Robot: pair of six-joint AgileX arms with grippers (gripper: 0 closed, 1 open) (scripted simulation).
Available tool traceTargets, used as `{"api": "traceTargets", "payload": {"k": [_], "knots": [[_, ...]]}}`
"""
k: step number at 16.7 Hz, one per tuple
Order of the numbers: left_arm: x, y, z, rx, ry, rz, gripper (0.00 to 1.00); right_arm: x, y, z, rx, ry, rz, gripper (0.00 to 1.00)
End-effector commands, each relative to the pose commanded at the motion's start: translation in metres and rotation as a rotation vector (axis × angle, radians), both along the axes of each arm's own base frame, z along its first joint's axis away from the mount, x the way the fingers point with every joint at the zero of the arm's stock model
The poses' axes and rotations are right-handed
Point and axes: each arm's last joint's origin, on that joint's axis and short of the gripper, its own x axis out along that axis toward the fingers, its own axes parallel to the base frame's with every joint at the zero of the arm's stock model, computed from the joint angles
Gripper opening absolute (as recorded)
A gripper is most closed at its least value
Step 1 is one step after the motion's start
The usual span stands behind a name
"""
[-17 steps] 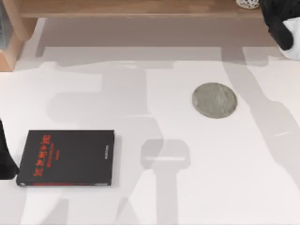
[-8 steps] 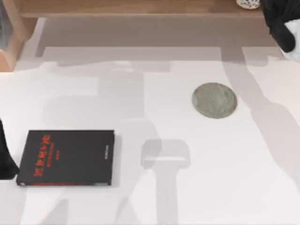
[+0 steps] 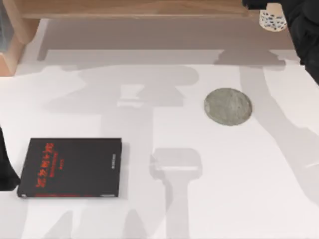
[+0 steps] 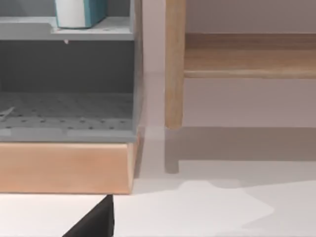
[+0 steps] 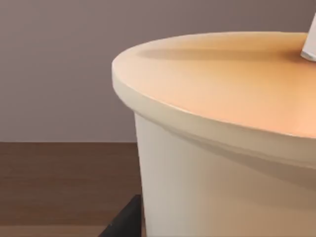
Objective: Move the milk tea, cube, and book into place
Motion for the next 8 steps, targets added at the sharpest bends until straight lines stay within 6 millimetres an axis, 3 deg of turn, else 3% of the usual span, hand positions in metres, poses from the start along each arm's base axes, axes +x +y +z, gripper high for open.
{"api": "traceTargets", "payload": {"k": [5,8], "knots": [[0.000,0.000,0.000,0.000,0.000,0.000,1.00,0.000,0.000,-0.001,0.000,0.001,-0.002,0.00],[0.000,0.000,0.000,0.000,0.000,0.000,1.00,-0.010,0.016,-0.015,-0.008,-0.007,0.007,0.00]]}}
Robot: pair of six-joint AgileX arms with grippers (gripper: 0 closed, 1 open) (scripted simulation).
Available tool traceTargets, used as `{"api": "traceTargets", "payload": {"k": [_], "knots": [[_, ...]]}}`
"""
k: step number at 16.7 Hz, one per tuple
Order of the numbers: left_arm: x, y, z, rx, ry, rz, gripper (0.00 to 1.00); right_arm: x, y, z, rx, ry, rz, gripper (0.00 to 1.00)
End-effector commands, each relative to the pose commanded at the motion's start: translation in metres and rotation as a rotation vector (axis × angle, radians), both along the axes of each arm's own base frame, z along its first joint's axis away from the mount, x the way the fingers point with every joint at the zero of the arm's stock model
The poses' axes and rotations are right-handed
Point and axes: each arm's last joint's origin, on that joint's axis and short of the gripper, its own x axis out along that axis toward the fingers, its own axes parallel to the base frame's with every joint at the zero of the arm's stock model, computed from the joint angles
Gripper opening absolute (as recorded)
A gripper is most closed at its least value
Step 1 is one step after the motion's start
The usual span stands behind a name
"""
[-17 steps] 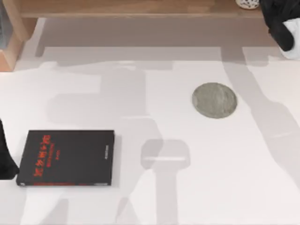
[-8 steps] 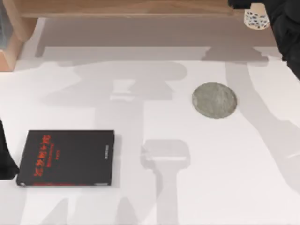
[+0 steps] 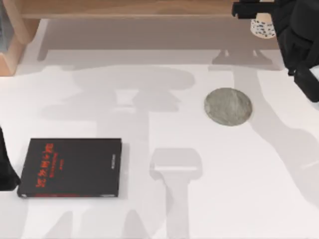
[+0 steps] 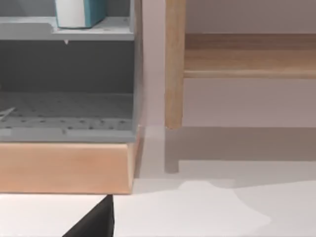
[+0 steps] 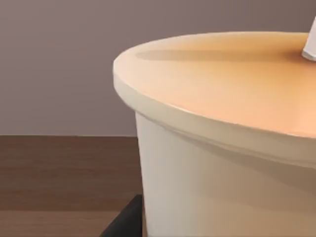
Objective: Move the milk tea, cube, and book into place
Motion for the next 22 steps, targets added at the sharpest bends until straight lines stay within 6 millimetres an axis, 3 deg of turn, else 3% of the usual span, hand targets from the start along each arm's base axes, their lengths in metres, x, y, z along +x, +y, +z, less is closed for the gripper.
{"api": "traceTargets", "payload": {"k": [6,8,10,16,22], "knots": [[0.000,0.000,0.000,0.000,0.000,0.000,1.00,-0.038,0.039,-0.075,0.009,-0.006,-0.010,0.00],[0.000,0.000,0.000,0.000,0.000,0.000,1.00,-0.052,0.047,-0.091,0.009,0.001,-0.009,0.00],[0.000,0.000,0.000,0.000,0.000,0.000,1.00,-0.060,0.050,-0.098,0.009,0.003,-0.007,0.00],[0.000,0.000,0.000,0.000,0.000,0.000,1.00,-0.059,0.050,-0.099,0.012,0.001,-0.008,0.00],[0.000,0.000,0.000,0.000,0.000,0.000,1.00,-0.060,0.051,-0.123,0.012,-0.002,-0.007,0.00]]}}
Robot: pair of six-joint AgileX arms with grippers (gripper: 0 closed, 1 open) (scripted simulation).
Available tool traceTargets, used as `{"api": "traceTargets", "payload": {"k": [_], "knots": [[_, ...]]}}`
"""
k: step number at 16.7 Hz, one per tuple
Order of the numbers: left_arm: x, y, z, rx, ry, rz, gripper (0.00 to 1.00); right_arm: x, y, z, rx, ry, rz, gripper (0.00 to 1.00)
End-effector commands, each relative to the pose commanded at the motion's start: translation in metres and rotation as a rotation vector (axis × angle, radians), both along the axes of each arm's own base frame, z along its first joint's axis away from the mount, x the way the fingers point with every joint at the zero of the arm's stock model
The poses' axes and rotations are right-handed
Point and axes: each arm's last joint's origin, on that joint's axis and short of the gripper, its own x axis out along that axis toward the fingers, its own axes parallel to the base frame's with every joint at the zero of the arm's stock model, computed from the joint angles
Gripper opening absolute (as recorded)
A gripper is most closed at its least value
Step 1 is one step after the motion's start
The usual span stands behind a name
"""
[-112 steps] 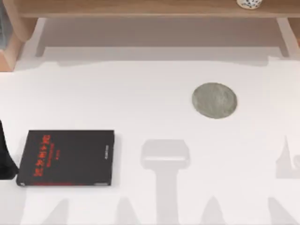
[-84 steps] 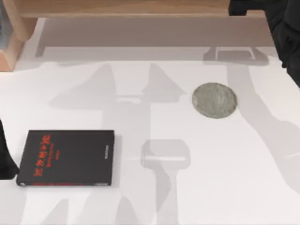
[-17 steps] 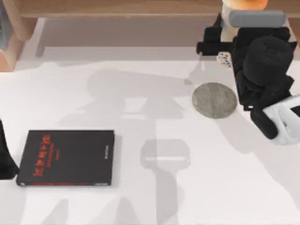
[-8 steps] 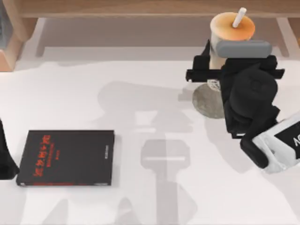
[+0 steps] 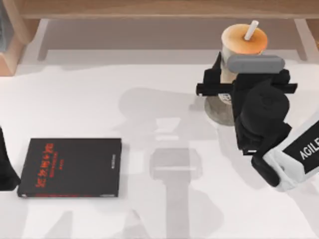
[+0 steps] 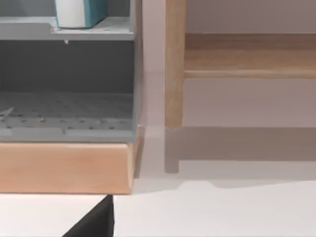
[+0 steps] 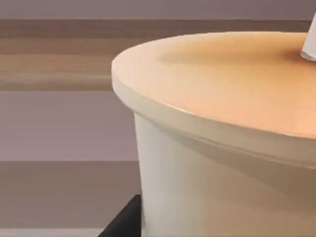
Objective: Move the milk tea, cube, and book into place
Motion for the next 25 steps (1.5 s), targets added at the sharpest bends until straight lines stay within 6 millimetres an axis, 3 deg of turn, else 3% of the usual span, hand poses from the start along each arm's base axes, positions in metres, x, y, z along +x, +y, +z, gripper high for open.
{"api": "traceTargets", "payload": {"k": [5,18,25], "knots": [[0.0000,0.0000,0.0000,0.000,0.000,0.000,1.00,-0.0007,-0.0002,-0.0046,-0.003,0.005,0.000,0.00],[0.0000,0.0000,0.0000,0.000,0.000,0.000,1.00,-0.0007,-0.0002,-0.0046,-0.003,0.005,0.000,0.98],[0.0000,0.0000,0.0000,0.000,0.000,0.000,1.00,-0.0007,-0.0002,-0.0046,-0.003,0.005,0.000,1.00]]}}
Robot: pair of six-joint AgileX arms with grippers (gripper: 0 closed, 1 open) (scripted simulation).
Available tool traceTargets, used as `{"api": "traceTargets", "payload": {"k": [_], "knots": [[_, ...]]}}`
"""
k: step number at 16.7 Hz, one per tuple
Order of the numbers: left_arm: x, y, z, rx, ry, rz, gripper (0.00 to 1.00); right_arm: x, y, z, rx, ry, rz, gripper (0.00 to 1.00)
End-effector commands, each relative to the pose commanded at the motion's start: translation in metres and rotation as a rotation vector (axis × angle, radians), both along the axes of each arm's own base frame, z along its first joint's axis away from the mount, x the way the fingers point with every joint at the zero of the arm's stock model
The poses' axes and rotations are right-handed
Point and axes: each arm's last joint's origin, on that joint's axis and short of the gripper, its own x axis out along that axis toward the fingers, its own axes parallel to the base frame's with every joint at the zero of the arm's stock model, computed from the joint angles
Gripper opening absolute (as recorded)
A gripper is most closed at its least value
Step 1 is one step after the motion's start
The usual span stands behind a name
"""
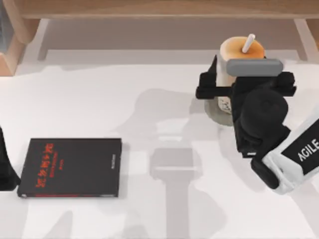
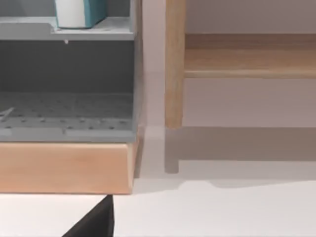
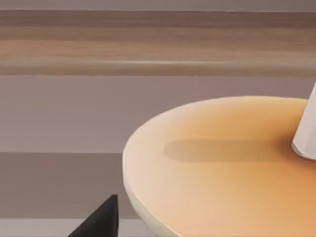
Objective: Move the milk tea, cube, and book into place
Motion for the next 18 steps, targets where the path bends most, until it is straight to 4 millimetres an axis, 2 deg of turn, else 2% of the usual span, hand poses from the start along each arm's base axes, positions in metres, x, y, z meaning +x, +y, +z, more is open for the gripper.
{"api": "traceTargets", "payload": {"k": [3,9,14,16,18], "knots": [[0.000,0.000,0.000,0.000,0.000,0.000,1.00,-0.001,0.001,0.001,0.001,-0.004,0.003,1.00],[0.000,0.000,0.000,0.000,0.000,0.000,1.00,-0.029,0.000,0.000,0.001,-0.001,-0.001,1.00],[0.000,0.000,0.000,0.000,0.000,0.000,1.00,-0.029,-0.001,0.000,-0.003,0.004,-0.004,1.00],[0.000,0.000,0.000,0.000,0.000,0.000,1.00,-0.032,0.000,0.007,-0.008,0.010,-0.003,1.00],[0.000,0.000,0.000,0.000,0.000,0.000,1.00,-0.036,0.000,0.024,-0.001,-0.002,-0.005,1.00]]}}
